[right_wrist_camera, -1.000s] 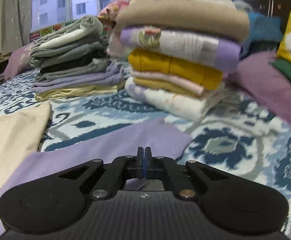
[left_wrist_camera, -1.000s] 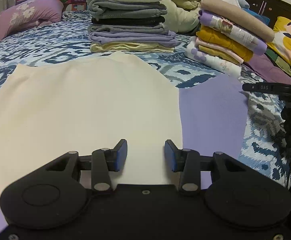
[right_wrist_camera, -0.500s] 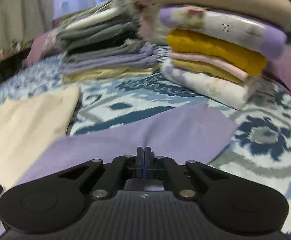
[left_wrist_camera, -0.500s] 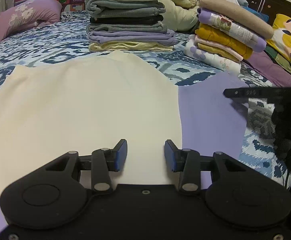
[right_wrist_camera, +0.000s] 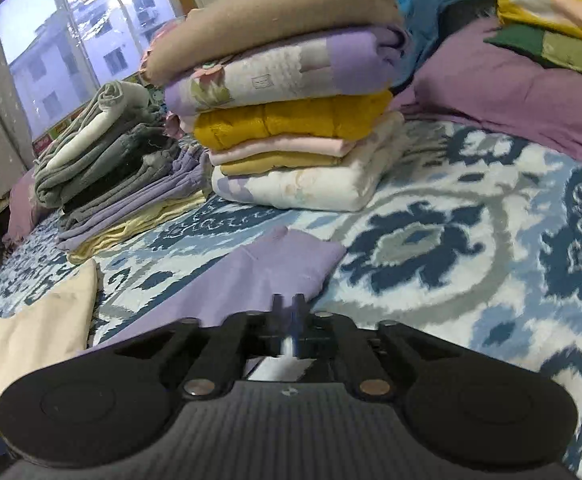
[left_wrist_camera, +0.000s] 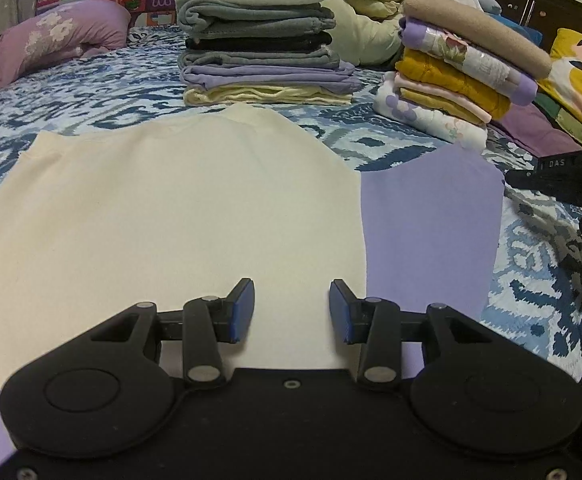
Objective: Fold clothes
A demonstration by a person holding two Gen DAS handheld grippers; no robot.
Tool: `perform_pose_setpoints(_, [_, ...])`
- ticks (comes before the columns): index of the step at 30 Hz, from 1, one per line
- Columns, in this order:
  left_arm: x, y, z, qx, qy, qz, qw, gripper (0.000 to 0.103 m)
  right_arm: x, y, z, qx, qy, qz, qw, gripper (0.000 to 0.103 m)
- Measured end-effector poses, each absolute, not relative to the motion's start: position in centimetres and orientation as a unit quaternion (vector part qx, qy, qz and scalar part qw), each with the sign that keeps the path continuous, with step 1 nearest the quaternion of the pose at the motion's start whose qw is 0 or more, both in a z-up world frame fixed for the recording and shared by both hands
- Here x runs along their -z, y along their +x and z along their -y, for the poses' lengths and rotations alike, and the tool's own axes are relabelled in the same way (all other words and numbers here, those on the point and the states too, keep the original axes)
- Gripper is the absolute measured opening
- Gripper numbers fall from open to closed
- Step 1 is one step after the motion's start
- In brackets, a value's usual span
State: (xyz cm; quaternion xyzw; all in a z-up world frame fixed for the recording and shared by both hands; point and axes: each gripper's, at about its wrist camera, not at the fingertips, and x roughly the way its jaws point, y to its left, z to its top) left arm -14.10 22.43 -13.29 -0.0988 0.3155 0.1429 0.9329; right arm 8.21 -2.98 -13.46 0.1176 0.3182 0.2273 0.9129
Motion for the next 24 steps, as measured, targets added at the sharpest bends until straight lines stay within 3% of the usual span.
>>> perform_pose_setpoints(2, [13.4,-13.9,-21.8,-0.142,-0.088,-0.317,0.934,0.040,13.7,7.9,2.8,-0.237,0.120,-0.329,0.906,0.039])
perform_pose_setpoints(7, [13.7,-13.1,-20.3,-0.139,-0.059,-0.322,0.935,0.041,14.4,7.1,1.3,-0.258,0.114,-0.342,0.897,0.043])
perform_pose_setpoints(10, [13.9,-12.7,-19.3,-0.136,-0.041,-0.325,0.935,0.052,14.7,7.4,1.8,-0.254,0.131,-0.344,0.895,0.041])
perform_pose_setpoints(13, [13.3,-12.3,-18.2,-0.137,-0.032,-0.320,0.937,0.052,14.9,7.9,2.7,-0.236,0.142,-0.345,0.897,0.024])
perform_pose_setpoints(14, [13.1,-12.1,-17.6,-0.133,-0.026,-0.314,0.940,0.052,15.0,8.1,3.0,-0.225,0.143,-0.347,0.899,0.011])
perform_pose_setpoints(15, [12.9,-11.9,-16.9,-0.130,-0.020,-0.308,0.942,0.052,15.0,8.3,3.4,-0.210,0.141,-0.349,0.902,0.006])
perform_pose_setpoints(20, [13.2,-10.0,-13.8,-0.109,-0.005,-0.309,0.945,0.052,15.4,9.4,6.1,-0.194,0.192,-0.354,0.895,0.013])
perform_pose_setpoints(24, [13.2,-7.7,-11.3,-0.113,0.029,-0.329,0.937,0.051,15.6,9.7,8.0,-0.196,0.234,-0.352,0.885,0.026])
